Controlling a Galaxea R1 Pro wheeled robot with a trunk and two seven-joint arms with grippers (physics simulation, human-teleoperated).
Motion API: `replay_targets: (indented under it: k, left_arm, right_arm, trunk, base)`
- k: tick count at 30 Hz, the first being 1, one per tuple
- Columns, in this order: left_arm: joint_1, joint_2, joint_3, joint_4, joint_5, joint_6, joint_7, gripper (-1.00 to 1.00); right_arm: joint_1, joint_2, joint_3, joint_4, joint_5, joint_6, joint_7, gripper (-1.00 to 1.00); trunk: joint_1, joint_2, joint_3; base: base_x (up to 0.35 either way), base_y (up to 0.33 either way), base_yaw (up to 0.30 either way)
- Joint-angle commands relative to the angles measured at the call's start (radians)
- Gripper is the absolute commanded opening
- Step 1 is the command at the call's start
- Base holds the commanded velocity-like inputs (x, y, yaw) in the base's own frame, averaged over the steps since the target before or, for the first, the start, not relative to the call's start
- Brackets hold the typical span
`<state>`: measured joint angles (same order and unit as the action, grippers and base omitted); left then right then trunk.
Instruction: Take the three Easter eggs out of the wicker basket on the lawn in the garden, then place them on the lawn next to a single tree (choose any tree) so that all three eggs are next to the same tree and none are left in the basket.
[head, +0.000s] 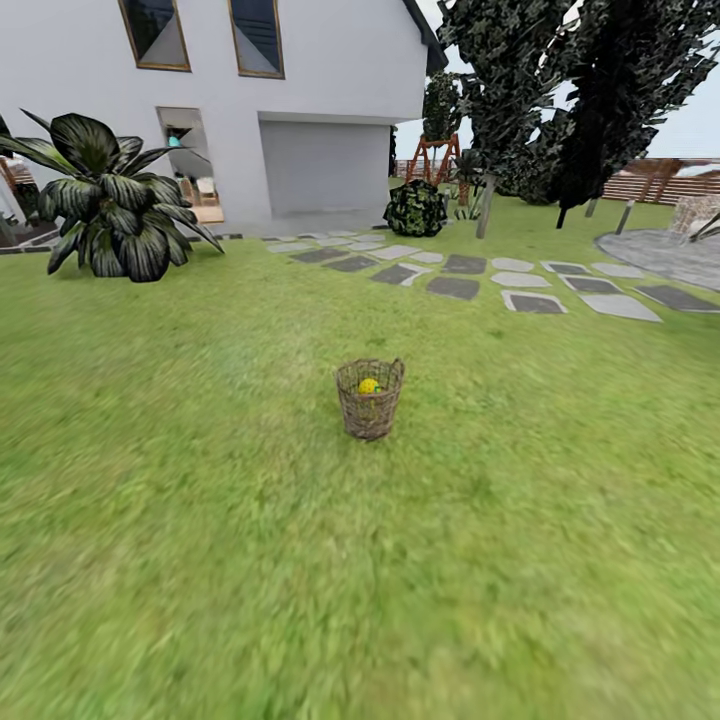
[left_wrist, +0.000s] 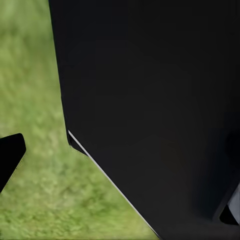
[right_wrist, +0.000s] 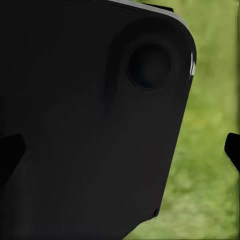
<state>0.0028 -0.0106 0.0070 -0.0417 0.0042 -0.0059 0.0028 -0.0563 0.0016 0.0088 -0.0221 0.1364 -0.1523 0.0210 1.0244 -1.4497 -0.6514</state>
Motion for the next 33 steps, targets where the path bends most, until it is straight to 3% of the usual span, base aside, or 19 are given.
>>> replay_targets:
  k: [1,33]
  left_arm:
    - [0.0,0.0,0.001,-0.001,0.0,-0.001,0.0,1.0]
    - [0.0,0.0,0.002,0.0,0.003,-0.002,0.002,1.0]
  right_arm:
    - [0.0,0.0,0.0,0.001,0.006,-0.003,0.0,1.0]
    - [0.0,0.002,0.0,0.002,0.006,-0.003,0.0,1.0]
  trunk:
    - [0.001,0.0,-0.001]
    - [0.001,0.0,-0.001]
  base:
    - [0.34,0.0,0.0]
    - [0.341,0.0,0.0]
